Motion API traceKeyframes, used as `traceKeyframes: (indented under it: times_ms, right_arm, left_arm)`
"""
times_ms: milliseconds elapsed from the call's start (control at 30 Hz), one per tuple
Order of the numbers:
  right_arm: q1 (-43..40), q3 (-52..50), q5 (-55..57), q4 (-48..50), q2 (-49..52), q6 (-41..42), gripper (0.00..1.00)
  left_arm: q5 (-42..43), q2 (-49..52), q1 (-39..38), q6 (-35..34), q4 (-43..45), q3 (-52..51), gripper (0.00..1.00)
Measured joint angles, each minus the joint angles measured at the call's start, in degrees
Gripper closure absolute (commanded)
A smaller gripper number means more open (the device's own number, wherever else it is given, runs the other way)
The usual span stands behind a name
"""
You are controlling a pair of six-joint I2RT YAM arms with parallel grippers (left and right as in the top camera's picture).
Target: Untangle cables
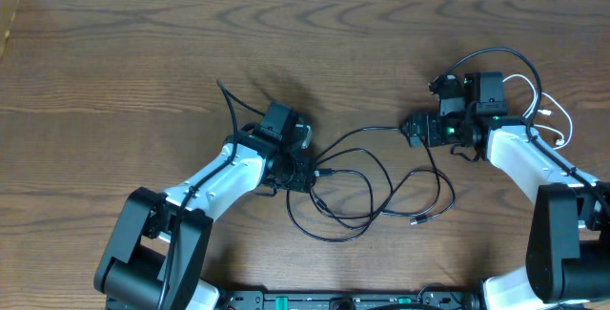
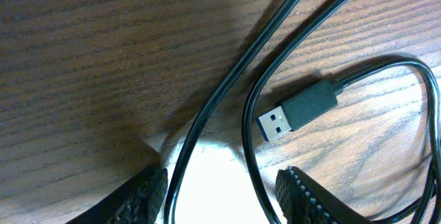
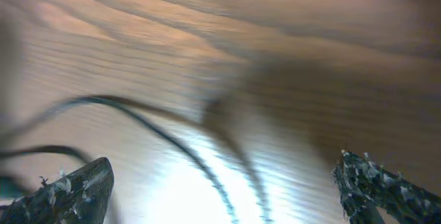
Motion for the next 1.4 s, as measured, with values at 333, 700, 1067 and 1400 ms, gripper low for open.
traceKeyframes:
  times_ms: [333,700,1067,1400]
  right_arm:
    - [3.43,0.00,-11.61,2.80,0.00,14.03,0.01]
    - [13.64,0.00,-11.26,2.75,0.00,17.27,0.37]
    - [24.02,0.00,-4.61,1.70,0.00,18.75,0.91]
    - [29.11,0.00,0.44,-0.46,0.00,18.95,0.78]
  left_arm:
    - [-0.02,-2.19,0.00,-2.12,-1.75,0.04,0.50]
    - [-0.39,-2.36,0.04,-2.73,3.76,-0.70,0.93]
    - [-1.75,-2.34,0.04,-3.19,4.24,-2.21,0.93]
    - [-1.79,-2.43,0.26,-3.21,-0.15,-2.10,0.92]
